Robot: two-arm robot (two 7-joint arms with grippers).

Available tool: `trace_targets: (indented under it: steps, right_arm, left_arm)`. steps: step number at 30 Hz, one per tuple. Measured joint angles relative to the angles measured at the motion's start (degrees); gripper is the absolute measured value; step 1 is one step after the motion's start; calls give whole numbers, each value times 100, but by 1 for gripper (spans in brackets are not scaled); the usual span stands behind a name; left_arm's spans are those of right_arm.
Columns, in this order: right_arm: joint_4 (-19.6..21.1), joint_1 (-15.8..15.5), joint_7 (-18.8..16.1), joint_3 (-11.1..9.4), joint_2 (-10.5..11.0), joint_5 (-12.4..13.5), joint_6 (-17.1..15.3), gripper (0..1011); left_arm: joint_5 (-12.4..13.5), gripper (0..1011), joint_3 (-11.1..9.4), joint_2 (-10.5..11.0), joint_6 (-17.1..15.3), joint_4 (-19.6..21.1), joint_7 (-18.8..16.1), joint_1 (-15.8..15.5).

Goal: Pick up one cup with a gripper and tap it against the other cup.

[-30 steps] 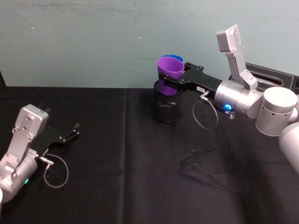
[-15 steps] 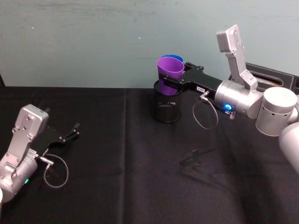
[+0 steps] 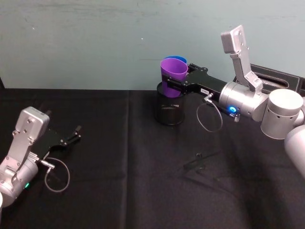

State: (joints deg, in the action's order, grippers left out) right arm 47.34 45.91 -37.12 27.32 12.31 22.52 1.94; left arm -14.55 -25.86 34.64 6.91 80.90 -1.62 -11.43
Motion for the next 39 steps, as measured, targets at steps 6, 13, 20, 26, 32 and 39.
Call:
trace_targets:
  steps: [6,13,20,26,32,39]
  right_arm:
    - [0,0,0,0,0,0,0,726]
    - [0,0,0,0,0,0,0,726]
    - [0,0,0,0,0,0,0,726]
    - [0,0,0,0,0,0,0,726]
    - [0,0,0,0,0,0,0,726]
    - [39,-41,-106,-2,10,15,47,726]
  left_arm:
    - [0,1011,0,0,0,0,0,0]
    - [0,1011,0,0,0,0,0,0]
    - [0,1011,0,0,0,0,0,0]
    - [0,1011,0,0,0,0,0,0]
    - [0,1012,0,0,0,0,0,0]
    - [0,1011,0,0,0,0,0,0]
